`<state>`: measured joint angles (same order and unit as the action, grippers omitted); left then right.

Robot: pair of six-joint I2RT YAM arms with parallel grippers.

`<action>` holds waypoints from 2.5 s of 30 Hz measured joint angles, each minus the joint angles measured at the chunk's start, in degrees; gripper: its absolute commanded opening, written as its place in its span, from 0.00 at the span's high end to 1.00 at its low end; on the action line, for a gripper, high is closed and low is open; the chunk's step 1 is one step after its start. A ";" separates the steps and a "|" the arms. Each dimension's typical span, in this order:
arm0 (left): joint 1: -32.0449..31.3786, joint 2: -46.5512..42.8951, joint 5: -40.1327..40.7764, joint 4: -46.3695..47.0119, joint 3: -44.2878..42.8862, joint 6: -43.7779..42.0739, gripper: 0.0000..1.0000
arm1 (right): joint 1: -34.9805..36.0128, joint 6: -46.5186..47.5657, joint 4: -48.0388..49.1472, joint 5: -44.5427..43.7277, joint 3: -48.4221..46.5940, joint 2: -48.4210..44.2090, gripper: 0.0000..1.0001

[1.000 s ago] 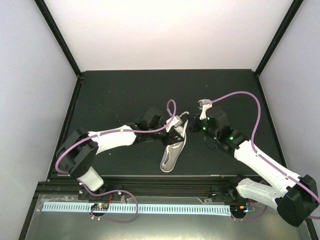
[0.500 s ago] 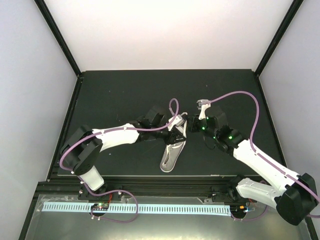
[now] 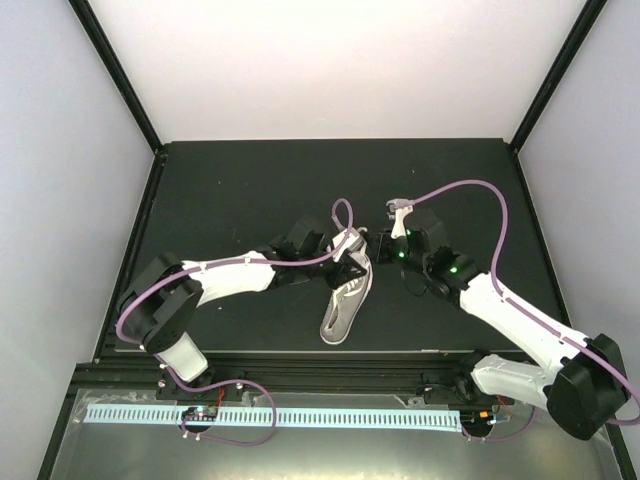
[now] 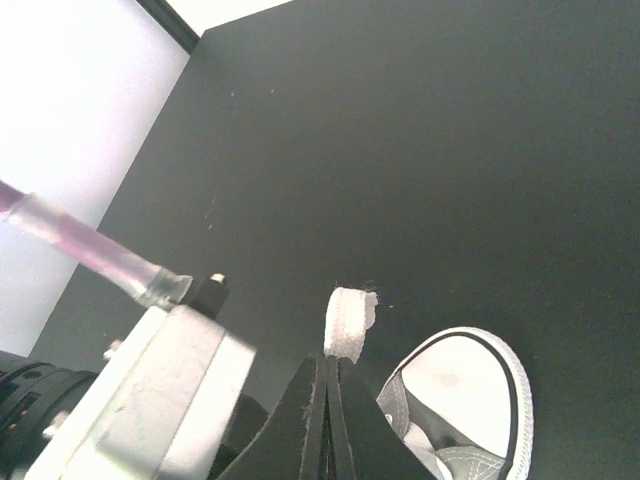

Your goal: Tie the shoes

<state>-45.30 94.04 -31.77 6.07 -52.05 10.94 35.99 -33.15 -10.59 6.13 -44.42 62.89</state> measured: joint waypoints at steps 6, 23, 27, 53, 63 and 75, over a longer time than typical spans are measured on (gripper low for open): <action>0.02 -3.39 2.10 3.13 5.07 0.72 0.99 | 0.26 -0.74 1.31 4.07 -2.01 5.99 0.98; 0.59 -11.21 6.80 15.17 18.69 8.55 0.98 | 2.49 -1.64 -4.98 4.33 -10.05 17.07 0.15; 0.59 -11.21 7.56 16.31 18.93 10.01 0.98 | -1.22 -0.52 -3.52 4.70 -6.67 7.45 0.22; 0.59 -11.58 8.11 18.88 19.54 12.41 0.98 | -1.03 6.29 31.15 18.80 21.79 11.23 0.59; 0.59 -11.58 8.09 18.84 19.54 12.37 0.98 | 0.55 8.55 36.28 19.23 19.17 19.61 0.67; 0.59 -11.58 8.04 18.86 19.54 12.39 0.98 | 0.63 8.92 39.50 17.79 18.08 23.10 0.66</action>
<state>-44.71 82.46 -23.73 24.93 -32.51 23.33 36.62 -24.23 28.91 23.92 -26.35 86.00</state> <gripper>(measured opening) 0.018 0.344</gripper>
